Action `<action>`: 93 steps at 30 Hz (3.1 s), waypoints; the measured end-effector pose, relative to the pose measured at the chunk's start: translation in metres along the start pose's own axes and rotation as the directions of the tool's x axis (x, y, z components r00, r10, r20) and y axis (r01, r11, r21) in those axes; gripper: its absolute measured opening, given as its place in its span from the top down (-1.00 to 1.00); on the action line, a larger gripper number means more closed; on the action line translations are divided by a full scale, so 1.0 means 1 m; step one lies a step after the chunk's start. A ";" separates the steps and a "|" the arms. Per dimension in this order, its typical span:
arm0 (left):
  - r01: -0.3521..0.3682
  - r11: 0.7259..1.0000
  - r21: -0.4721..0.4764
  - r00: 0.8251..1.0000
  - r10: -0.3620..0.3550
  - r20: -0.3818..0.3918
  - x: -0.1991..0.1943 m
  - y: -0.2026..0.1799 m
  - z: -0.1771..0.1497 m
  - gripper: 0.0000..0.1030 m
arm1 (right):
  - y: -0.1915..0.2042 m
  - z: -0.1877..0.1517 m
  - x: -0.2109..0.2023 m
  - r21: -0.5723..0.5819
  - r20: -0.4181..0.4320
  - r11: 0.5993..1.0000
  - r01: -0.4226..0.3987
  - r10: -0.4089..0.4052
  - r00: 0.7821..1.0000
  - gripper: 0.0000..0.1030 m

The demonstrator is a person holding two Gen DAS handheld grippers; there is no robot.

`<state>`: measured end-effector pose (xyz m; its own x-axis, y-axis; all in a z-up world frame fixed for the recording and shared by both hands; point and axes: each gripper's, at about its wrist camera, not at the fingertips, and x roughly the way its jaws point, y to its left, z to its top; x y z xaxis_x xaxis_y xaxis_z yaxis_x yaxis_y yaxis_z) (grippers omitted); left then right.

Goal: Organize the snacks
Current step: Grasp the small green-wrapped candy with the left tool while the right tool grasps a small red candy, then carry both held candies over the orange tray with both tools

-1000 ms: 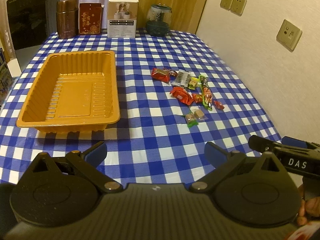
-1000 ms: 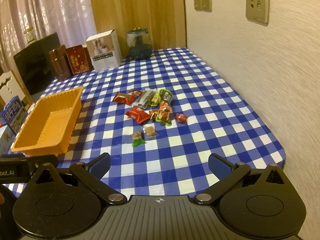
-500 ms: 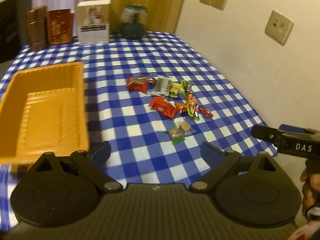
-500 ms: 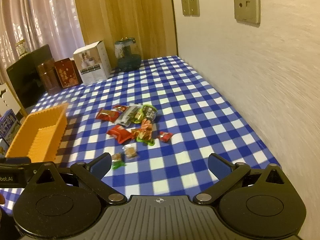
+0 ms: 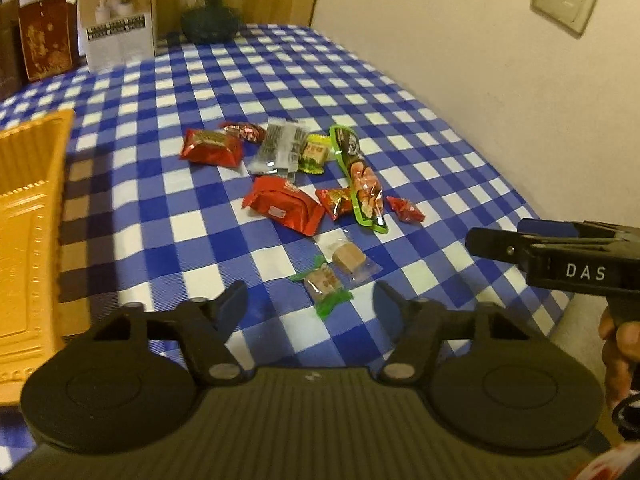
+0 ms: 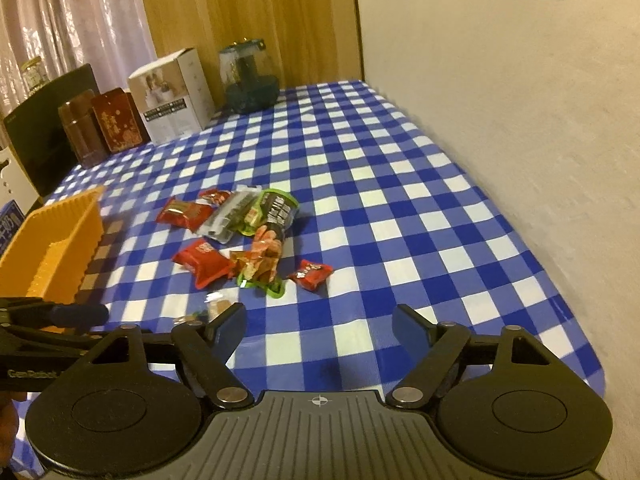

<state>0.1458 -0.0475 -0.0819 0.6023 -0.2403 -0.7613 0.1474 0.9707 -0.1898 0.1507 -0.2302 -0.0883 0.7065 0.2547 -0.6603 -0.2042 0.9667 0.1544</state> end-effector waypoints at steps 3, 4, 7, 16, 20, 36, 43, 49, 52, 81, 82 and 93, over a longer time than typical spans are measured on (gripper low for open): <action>0.014 1.000 -0.024 1.000 -0.014 -0.005 0.014 0.002 0.001 0.07 | -0.005 0.001 0.011 0.001 -0.012 1.000 0.011 -0.011 1.000 -0.55; 0.024 0.999 -0.038 1.000 -0.024 -0.005 0.018 0.003 0.002 0.13 | -0.007 0.002 0.015 0.003 -0.016 1.000 0.015 -0.015 1.000 -0.55; 0.027 0.998 -0.056 0.999 -0.028 -0.016 0.030 0.004 0.002 0.32 | -0.011 0.002 0.024 0.009 -0.024 1.000 0.028 -0.028 0.999 -0.55; 0.009 1.000 -0.015 1.000 -0.010 -0.029 0.038 0.002 0.002 0.59 | -0.012 0.007 0.042 -0.002 -0.032 1.000 0.005 -0.005 0.999 -0.55; 0.002 1.000 0.010 1.000 -0.002 -0.030 0.039 0.004 0.003 0.59 | -0.006 0.012 0.049 -0.024 -0.029 1.000 -0.015 0.014 0.999 -0.55; 0.006 1.000 -0.008 1.000 -0.006 -0.024 0.042 0.013 0.005 0.60 | 0.006 0.025 0.091 -0.066 -0.058 0.998 -0.014 0.010 0.998 0.08; 0.004 1.000 -0.011 1.000 -0.004 -0.021 0.038 0.014 0.006 0.61 | 0.009 0.022 0.090 -0.087 -0.054 0.996 0.015 -0.020 0.998 0.62; 0.009 1.000 -0.027 1.000 -0.009 0.000 0.022 0.016 0.008 0.61 | 0.009 0.027 0.071 -0.083 -0.032 0.996 0.025 -0.028 0.999 0.63; 0.013 0.999 -0.037 1.000 -0.012 0.021 0.009 0.016 0.010 0.61 | 0.014 0.033 0.054 -0.076 -0.009 0.997 0.013 -0.014 1.000 0.63; -0.193 0.960 -0.205 0.966 0.222 0.130 -0.174 0.147 -0.012 0.61 | 0.223 0.038 -0.019 -0.172 0.017 0.937 -0.304 0.311 0.950 0.63; -0.201 0.957 -0.211 0.965 0.230 0.126 -0.177 0.154 -0.013 0.61 | 0.231 0.037 -0.017 -0.176 0.010 0.933 -0.314 0.321 0.947 0.63; -0.226 0.938 -0.262 0.962 0.257 0.093 -0.184 0.208 -0.025 0.61 | 0.283 0.029 0.012 -0.204 -0.054 0.910 -0.360 0.356 0.933 0.63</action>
<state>0.0464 0.1984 0.0029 0.6901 0.0188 -0.7235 -0.2030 0.9645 -0.1686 0.1210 0.0475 -0.0316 0.5496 0.5806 -0.6007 -0.5784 0.7833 0.2280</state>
